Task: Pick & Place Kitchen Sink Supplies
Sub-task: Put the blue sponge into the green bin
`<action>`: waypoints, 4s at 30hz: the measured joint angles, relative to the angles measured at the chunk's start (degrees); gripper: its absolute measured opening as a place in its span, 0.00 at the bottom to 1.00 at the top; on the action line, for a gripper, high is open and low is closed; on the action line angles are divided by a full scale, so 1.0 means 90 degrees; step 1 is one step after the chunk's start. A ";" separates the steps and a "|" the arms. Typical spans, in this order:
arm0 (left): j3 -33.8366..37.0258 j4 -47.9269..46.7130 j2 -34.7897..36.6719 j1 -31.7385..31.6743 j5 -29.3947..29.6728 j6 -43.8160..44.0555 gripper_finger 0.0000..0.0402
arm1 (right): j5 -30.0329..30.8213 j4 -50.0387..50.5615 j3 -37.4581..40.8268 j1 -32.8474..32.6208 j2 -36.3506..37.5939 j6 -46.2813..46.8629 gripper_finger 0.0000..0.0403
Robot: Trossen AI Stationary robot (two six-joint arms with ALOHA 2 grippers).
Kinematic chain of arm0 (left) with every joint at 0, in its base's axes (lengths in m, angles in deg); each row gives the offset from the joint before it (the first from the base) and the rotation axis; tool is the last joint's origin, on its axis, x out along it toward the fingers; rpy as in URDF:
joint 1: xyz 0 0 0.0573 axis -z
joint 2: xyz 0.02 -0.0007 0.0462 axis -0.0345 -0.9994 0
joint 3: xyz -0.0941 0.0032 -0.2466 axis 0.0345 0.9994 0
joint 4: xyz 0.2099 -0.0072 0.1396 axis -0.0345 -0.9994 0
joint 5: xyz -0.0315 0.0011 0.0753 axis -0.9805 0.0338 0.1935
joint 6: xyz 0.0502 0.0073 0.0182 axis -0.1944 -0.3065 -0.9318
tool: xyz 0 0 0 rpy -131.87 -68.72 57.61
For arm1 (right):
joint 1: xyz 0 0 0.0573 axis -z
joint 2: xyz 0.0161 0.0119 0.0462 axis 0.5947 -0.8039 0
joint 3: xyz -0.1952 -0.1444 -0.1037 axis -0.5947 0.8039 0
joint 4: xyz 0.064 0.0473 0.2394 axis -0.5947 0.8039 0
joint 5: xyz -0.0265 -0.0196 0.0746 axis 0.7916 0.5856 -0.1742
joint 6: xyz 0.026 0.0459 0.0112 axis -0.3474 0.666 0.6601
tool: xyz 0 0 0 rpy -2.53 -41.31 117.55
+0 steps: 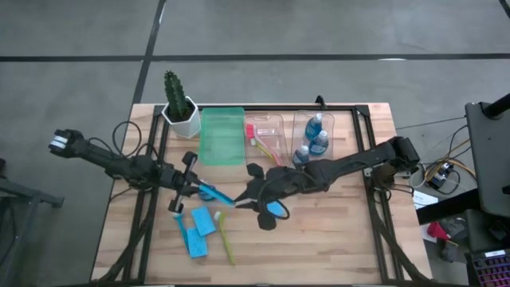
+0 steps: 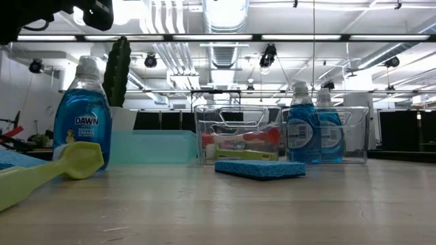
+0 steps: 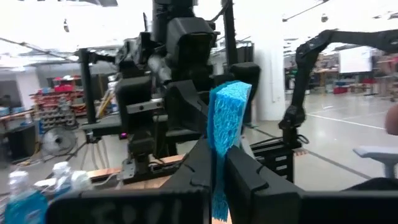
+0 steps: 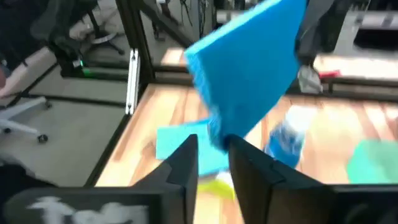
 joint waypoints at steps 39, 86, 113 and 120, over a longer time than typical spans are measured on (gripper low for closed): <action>-0.0002 -0.1953 -0.0112 -0.0867 0.6322 -0.2377 0.04 | 0.0503 0.0827 0.0068 -0.0921 -0.0251 0.0723 0.30; -0.1617 -0.3369 -0.3467 -0.2952 0.5440 -0.3192 0.04 | 0.0486 0.0275 0.0508 -0.1005 -0.0244 0.0744 0.19; -0.2236 -0.3633 -0.4725 -0.3337 0.4913 -0.3304 0.12 | 0.0491 0.0269 0.0510 -0.1005 -0.0244 0.0724 0.17; -0.2351 -0.4011 -0.4816 -0.3337 0.4844 -0.3156 0.17 | 0.0491 0.0269 0.0509 -0.1020 -0.0244 0.0774 0.20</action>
